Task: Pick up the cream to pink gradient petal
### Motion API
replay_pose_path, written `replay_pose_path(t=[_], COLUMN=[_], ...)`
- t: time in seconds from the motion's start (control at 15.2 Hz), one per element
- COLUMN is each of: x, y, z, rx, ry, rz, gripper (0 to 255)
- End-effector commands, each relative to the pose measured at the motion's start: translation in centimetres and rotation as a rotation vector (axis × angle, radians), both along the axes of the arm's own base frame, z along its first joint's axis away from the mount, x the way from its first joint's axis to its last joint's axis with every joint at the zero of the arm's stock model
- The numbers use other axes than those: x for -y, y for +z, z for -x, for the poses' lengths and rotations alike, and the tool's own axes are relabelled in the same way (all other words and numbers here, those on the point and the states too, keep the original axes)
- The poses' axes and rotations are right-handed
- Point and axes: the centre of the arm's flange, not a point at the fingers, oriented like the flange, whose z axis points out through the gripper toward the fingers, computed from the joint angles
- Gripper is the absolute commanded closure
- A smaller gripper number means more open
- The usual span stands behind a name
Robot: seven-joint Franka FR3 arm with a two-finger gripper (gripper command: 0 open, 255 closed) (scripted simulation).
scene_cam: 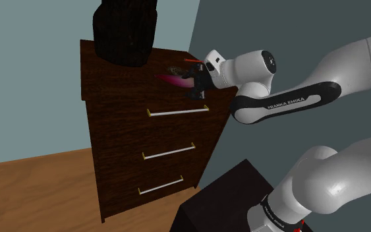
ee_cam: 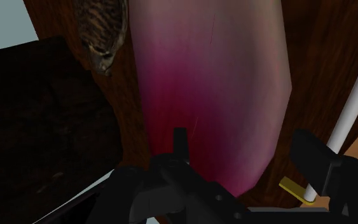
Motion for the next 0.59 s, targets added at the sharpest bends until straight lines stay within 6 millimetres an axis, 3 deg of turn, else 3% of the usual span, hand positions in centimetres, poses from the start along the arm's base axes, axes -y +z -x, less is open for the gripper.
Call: replay_pose_path(t=[0.0, 0.2, 0.53], x=[0.0, 0.1, 0.1], y=[-0.1, -0.1, 2.6], z=[-0.1, -0.1, -0.1], rx=[-0.001, -0.001, -0.001], ry=[-0.001, -0.001, -0.001], rz=[-0.001, -0.001, -0.001], gripper=[255, 255, 255])
